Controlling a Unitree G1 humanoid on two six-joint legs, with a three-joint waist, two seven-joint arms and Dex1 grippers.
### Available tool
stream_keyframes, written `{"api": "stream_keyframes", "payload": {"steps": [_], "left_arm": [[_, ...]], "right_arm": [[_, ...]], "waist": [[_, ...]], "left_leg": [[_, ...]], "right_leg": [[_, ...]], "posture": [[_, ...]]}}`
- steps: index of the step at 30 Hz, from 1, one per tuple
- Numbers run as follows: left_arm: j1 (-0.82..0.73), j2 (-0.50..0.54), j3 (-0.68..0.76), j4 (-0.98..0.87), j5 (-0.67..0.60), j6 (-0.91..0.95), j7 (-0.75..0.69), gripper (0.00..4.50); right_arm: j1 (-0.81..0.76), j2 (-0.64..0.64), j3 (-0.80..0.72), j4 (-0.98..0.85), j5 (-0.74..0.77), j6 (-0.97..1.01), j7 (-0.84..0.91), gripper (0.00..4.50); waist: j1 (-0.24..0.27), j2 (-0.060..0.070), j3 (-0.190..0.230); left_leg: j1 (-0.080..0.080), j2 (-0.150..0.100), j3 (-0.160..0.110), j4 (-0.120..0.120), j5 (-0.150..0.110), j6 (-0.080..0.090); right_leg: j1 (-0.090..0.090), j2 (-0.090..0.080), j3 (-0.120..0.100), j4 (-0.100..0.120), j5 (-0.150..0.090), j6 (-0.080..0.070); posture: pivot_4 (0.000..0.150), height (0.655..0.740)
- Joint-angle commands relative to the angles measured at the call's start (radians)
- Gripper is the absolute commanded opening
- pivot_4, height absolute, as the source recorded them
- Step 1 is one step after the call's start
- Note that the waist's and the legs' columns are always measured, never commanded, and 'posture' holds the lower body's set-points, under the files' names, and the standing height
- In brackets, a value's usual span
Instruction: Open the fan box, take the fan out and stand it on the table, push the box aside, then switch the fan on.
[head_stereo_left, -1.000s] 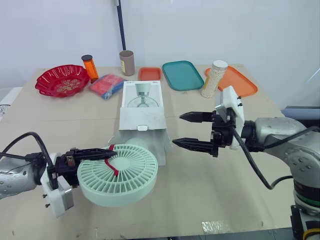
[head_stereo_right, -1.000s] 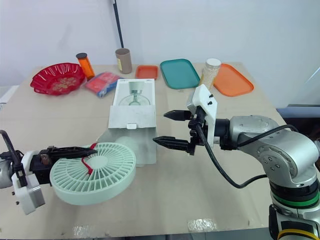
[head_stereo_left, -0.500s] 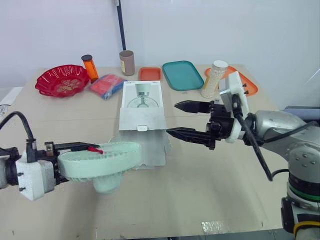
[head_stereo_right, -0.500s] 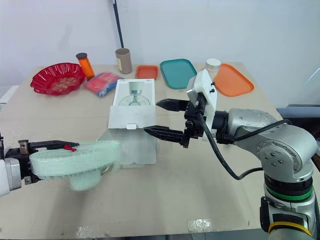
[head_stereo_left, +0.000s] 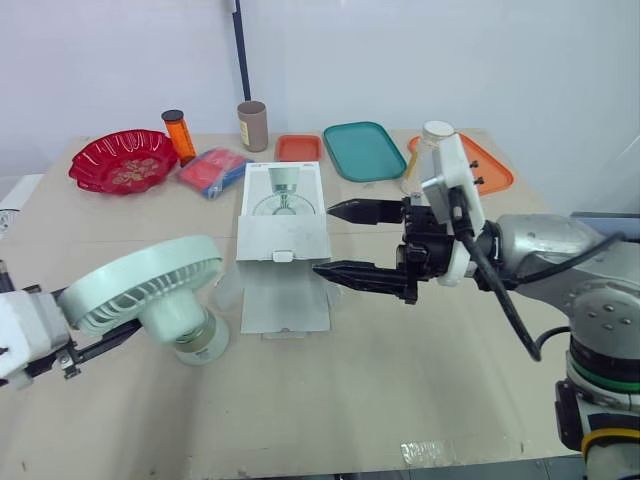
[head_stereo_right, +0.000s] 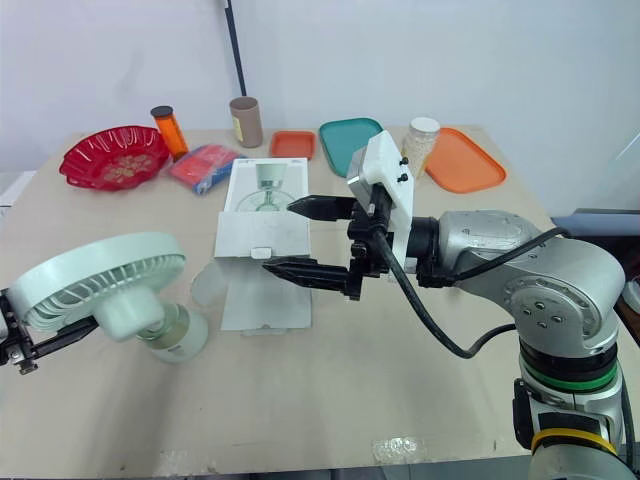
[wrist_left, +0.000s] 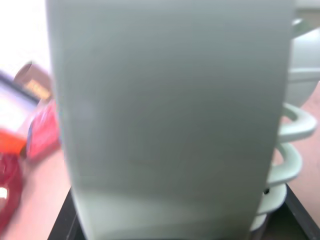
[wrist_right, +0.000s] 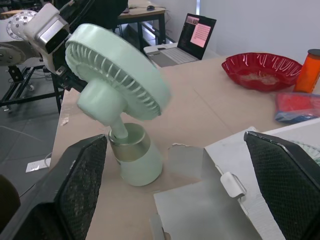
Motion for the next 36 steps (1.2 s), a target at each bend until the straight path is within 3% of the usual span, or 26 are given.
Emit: {"api": "stream_keyframes", "payload": {"steps": [1,8,17,29,36], "left_arm": [[0.027,-0.043,0.091,-0.037,0.01,0.053,0.008,1.92],[-0.053,-0.062,0.139,-0.007,0.026,0.249,0.145,1.92],[-0.21,-0.076,0.058,0.077,0.11,0.411,0.293,1.92],[-0.476,-0.068,-0.092,0.285,0.262,0.423,0.38,1.92],[-0.628,0.072,-0.06,0.296,0.254,0.518,0.339,1.92]], "right_arm": [[-0.025,-0.004,-0.012,-0.024,0.015,-0.015,0.006,4.5],[-0.03,0.0,0.011,-0.022,-0.009,-0.032,0.026,4.5],[-0.052,0.027,0.03,-0.016,-0.039,-0.049,-0.002,4.5],[-0.087,0.104,0.079,-0.004,-0.116,-0.066,-0.047,4.5],[-0.111,0.122,0.106,0.014,-0.162,-0.073,-0.033,4.5]], "waist": [[0.003,0.0,0.0],[0.006,0.0,0.0],[0.007,0.0,-0.001],[0.014,0.0,-0.001],[0.01,-0.004,-0.001]], "left_leg": [[0.0,0.0,0.0,0.0,0.0,0.0],[0.002,0.005,-0.002,0.001,0.0,0.0],[0.002,0.005,-0.002,0.001,0.0,0.0],[0.003,0.004,-0.003,0.0,0.0,-0.001],[-0.003,0.005,-0.003,0.0,0.001,-0.001]], "right_leg": [[0.0,0.0,0.0,0.0,0.0,0.0],[0.001,0.007,0.0,0.001,-0.002,-0.003],[0.001,0.007,0.0,0.001,-0.001,-0.004],[0.002,0.006,-0.001,0.001,-0.002,-0.005],[-0.004,0.007,-0.002,0.002,0.0,-0.006]], "posture": [[0.15,0.74],[0.15,0.74],[0.15,0.74],[0.15,0.74],[0.15,0.74]]}}
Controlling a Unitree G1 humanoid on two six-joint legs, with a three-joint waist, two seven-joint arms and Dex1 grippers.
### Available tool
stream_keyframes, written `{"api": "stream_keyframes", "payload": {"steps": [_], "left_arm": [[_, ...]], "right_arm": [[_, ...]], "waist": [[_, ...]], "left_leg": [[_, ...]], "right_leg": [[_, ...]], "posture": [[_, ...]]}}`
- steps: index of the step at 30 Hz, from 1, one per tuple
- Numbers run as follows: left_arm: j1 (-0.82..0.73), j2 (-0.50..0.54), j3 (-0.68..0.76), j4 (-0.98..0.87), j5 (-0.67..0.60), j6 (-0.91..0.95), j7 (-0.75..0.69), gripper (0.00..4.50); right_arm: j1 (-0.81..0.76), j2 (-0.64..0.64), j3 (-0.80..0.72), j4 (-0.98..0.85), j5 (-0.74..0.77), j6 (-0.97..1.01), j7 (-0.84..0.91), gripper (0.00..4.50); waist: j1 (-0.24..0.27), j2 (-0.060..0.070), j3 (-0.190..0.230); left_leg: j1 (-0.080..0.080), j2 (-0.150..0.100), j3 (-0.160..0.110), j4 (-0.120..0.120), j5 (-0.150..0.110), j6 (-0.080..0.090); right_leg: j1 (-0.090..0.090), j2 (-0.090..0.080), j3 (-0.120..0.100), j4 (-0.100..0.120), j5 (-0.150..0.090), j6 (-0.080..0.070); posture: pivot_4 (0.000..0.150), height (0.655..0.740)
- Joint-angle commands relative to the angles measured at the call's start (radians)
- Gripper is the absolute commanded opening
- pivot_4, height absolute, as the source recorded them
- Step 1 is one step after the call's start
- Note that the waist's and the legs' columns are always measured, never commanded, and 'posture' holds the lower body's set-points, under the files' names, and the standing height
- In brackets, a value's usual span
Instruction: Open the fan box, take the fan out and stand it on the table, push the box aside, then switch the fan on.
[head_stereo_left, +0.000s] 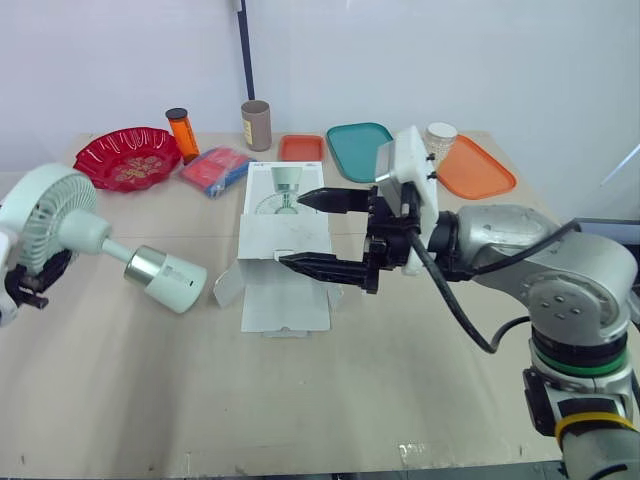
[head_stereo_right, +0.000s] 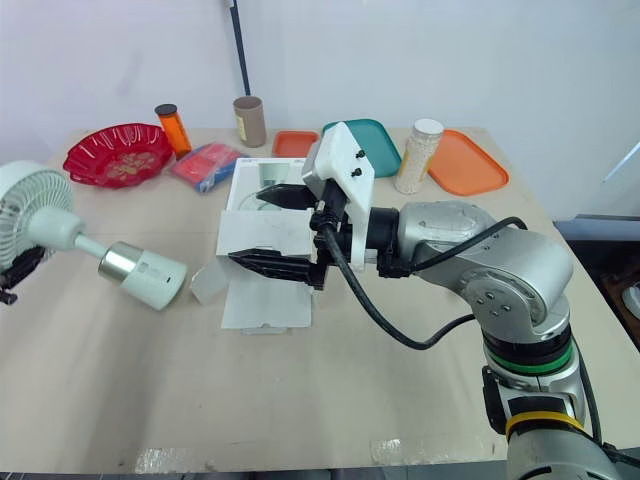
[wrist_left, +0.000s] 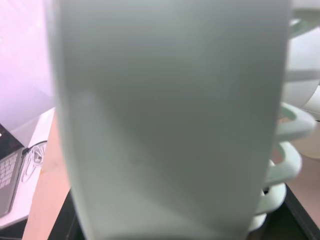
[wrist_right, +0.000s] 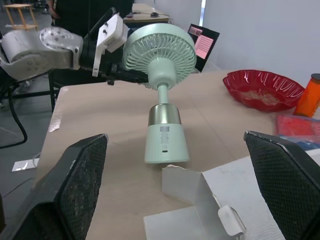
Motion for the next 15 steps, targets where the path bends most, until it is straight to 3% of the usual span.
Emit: {"api": "stream_keyframes", "payload": {"steps": [1,7,15], "left_arm": [[-0.091,0.097,0.082,0.016,-0.009,0.017,-0.018,1.92],[-0.128,0.226,0.084,0.114,0.03,-0.095,-0.183,1.92],[-0.009,0.228,0.137,0.203,0.143,-0.286,-0.294,1.92]], "right_arm": [[-0.013,0.007,-0.004,-0.011,-0.023,-0.032,0.015,4.5],[-0.001,0.037,0.012,0.001,-0.05,-0.057,0.04,4.5],[0.022,0.059,0.019,-0.005,-0.073,-0.072,0.06,4.5]], "waist": [[-0.004,-0.001,0.0],[-0.012,-0.001,0.0],[-0.012,-0.001,0.0]], "left_leg": [[0.0,0.0,0.0,0.0,0.0,0.0],[-0.001,0.001,0.002,-0.003,0.0,0.0],[-0.001,0.002,0.004,-0.004,0.0,-0.001]], "right_leg": [[0.0,0.0,0.0,0.0,0.0,0.0],[-0.004,0.0,0.0,0.001,0.001,-0.001],[-0.006,0.0,0.0,0.0,0.001,-0.003]], "posture": [[0.15,0.74],[0.15,0.74],[0.15,0.74]]}}
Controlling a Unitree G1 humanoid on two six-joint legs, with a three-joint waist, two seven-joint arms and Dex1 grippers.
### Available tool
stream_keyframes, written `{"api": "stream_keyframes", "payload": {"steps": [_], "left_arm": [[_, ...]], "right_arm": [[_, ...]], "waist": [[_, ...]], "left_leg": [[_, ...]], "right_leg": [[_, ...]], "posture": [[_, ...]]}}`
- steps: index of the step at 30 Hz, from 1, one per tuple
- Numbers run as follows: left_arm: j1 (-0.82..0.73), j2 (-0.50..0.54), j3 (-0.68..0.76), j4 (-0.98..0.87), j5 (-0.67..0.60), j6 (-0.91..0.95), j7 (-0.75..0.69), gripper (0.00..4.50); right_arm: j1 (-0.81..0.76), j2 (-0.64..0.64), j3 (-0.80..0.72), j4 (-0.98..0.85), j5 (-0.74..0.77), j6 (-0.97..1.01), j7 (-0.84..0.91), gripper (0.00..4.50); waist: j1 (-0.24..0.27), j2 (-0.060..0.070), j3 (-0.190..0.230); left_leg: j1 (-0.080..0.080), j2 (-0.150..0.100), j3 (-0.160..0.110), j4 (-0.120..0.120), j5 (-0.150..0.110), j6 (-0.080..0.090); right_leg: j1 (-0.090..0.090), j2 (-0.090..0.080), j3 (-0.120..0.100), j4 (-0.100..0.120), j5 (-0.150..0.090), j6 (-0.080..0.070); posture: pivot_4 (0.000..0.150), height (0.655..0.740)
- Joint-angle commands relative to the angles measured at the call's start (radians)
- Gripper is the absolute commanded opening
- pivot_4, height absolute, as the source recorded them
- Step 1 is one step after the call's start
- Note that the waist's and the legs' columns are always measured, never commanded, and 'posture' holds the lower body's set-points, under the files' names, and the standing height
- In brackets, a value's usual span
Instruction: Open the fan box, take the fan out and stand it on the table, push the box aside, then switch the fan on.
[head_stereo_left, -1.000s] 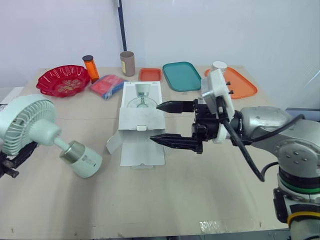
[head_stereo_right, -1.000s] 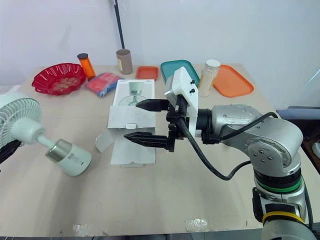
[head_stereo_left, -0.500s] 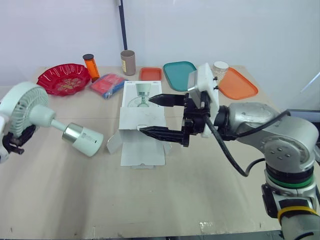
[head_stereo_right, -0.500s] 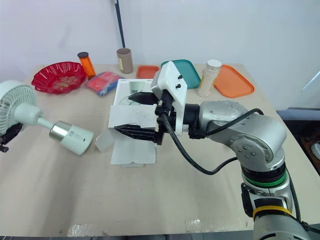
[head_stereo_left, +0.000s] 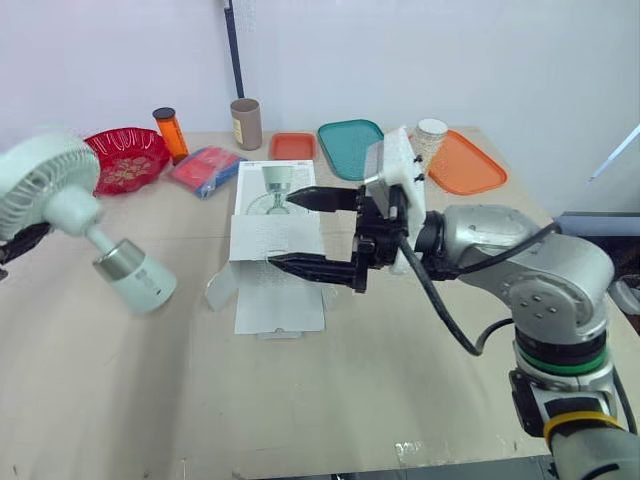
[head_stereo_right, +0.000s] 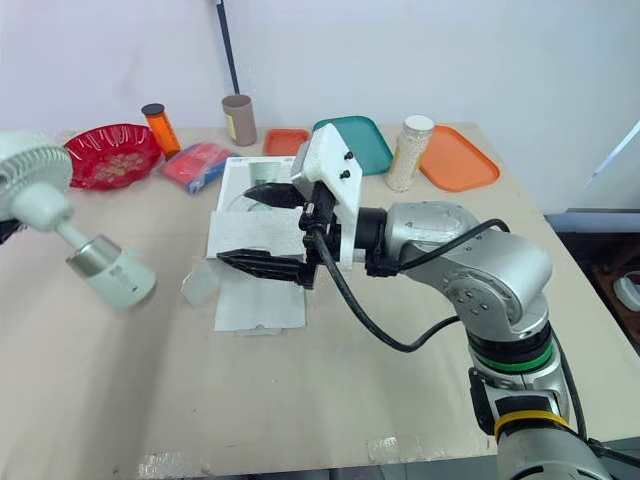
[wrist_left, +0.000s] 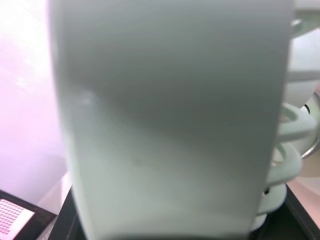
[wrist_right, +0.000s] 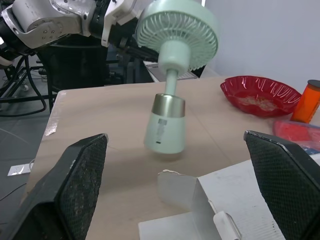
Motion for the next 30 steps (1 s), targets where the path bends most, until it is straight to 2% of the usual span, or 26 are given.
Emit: {"api": "stream_keyframes", "payload": {"steps": [1,4,8,17,26,30], "left_arm": [[0.014,0.019,0.107,0.061,0.072,-0.125,-0.005,1.92],[-0.006,0.019,0.098,0.108,0.108,-0.162,0.031,1.92],[-0.036,-0.032,0.063,0.044,0.118,-0.204,0.073,1.92],[0.007,-0.127,0.03,-0.073,0.12,-0.157,0.084,1.92],[0.026,-0.178,-0.012,-0.131,0.117,-0.119,0.103,1.92],[0.034,-0.235,-0.027,-0.18,0.104,-0.04,0.151,1.92]], "right_arm": [[0.008,0.003,-0.017,-0.025,0.001,-0.022,0.014,4.5],[0.012,0.006,-0.018,-0.028,0.0,-0.021,0.016,4.5],[0.01,0.006,-0.018,-0.026,-0.002,-0.018,0.018,4.5],[0.003,0.004,-0.018,-0.022,-0.005,-0.013,0.018,4.5],[-0.002,-0.002,-0.012,-0.033,-0.015,-0.001,0.016,4.5],[0.001,-0.005,-0.015,-0.036,-0.016,0.003,0.016,4.5]], "waist": [[0.0,0.0,0.0],[0.001,-0.001,0.0],[0.003,-0.001,0.0],[0.002,-0.002,0.0],[0.005,-0.002,0.0],[0.006,0.0,-0.001]], "left_leg": [[0.0,0.0,0.0,0.0,0.0,0.0],[0.0,0.0,0.0,0.0,0.0,0.0],[0.0,0.0,0.0,0.0,0.0,0.0],[0.0,0.0,0.0,0.0,0.0,0.0],[0.0,0.001,0.0,0.001,0.0,0.0],[0.0,0.001,0.0,0.001,0.0,0.0]], "right_leg": [[0.0,0.0,0.0,0.0,0.0,0.0],[0.0,0.0,0.0,0.0,0.0,0.0],[0.0,0.0,0.0,0.0,0.0,0.0],[0.0,0.0,0.0,0.0,0.0,0.0],[0.0,0.0,0.0,0.001,0.001,-0.001],[0.001,0.0,-0.001,0.001,0.001,-0.001]], "posture": [[0.15,0.74],[0.15,0.74],[0.15,0.74],[0.15,0.74],[0.15,0.74],[0.15,0.74]]}}
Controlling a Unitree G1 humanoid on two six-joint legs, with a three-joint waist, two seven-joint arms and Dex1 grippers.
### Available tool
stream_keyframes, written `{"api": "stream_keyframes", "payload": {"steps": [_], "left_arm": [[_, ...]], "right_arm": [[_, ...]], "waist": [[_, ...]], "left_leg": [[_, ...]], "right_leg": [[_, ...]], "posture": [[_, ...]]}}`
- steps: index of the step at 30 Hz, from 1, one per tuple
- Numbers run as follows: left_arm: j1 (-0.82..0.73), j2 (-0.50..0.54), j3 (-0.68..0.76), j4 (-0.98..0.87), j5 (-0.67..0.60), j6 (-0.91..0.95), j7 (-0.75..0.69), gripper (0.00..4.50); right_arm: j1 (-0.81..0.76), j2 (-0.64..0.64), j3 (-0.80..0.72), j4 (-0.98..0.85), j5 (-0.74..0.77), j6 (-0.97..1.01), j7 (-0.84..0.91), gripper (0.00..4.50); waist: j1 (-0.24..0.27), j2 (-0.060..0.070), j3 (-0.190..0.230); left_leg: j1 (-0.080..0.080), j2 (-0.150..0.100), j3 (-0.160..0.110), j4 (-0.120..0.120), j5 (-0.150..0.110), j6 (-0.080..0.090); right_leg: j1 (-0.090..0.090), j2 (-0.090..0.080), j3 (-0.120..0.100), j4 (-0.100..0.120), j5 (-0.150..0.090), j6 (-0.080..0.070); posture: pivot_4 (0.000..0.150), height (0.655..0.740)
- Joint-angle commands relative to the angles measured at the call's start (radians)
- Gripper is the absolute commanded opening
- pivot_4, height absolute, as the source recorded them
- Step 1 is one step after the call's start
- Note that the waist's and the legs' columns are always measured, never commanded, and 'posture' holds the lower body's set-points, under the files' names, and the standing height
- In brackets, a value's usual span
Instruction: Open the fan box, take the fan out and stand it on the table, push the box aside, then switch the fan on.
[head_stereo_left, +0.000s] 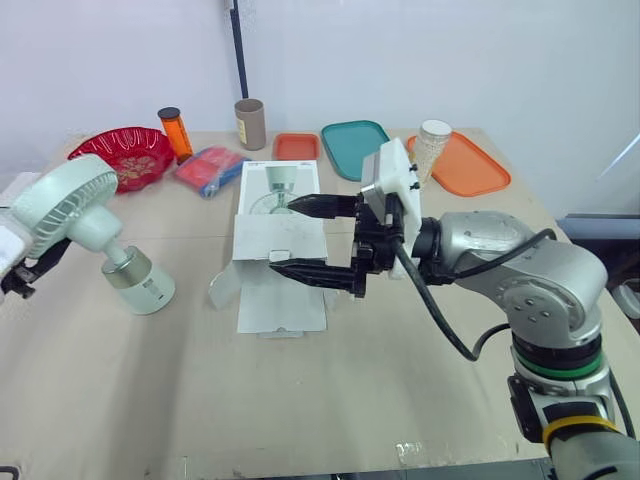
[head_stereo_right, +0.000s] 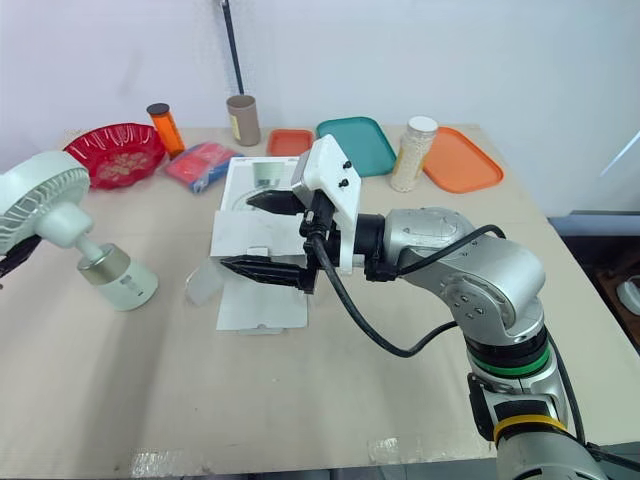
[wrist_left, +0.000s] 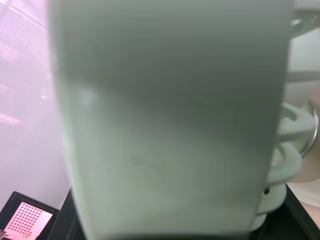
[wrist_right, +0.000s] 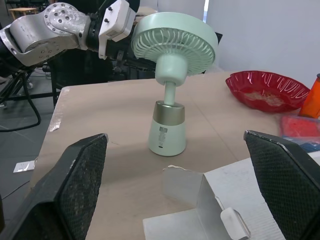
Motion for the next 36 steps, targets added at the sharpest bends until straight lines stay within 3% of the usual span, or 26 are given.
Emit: {"api": "stream_keyframes", "payload": {"steps": [1,7,14,36], "left_arm": [[0.008,-0.049,-0.015,-0.056,-0.021,0.062,0.047,1.92],[0.013,-0.116,-0.034,-0.128,-0.06,0.153,0.082,1.92],[-0.061,-0.199,-0.052,-0.126,-0.191,0.28,0.12,1.92],[-0.093,-0.278,-0.086,-0.168,-0.386,0.503,0.212,1.92]], "right_arm": [[-0.016,-0.006,-0.014,-0.032,0.004,-0.001,-0.002,4.5],[-0.022,-0.022,-0.006,-0.032,-0.007,0.007,0.01,4.5],[-0.026,-0.031,0.004,-0.032,-0.007,0.008,0.017,4.5],[-0.024,-0.026,0.007,-0.036,-0.002,0.04,0.012,4.5]], "waist": [[0.001,0.001,-0.001],[0.005,0.006,-0.003],[0.011,0.012,-0.005],[0.026,0.014,-0.005]], "left_leg": [[0.0,0.0,0.0,0.0,0.0,0.0],[0.003,-0.001,-0.002,0.001,0.0,0.0],[0.003,-0.003,-0.004,0.002,0.0,0.001],[0.011,-0.005,-0.008,0.002,0.001,0.0]], "right_leg": [[0.001,0.0,0.0,0.0,0.0,0.0],[0.004,0.0,-0.001,0.0,0.0,0.001],[0.006,0.0,-0.001,0.0,-0.001,0.002],[0.015,-0.001,-0.002,-0.001,-0.003,0.005]], "posture": [[0.15,0.74],[0.15,0.74],[0.15,0.74],[0.15,0.74]]}}
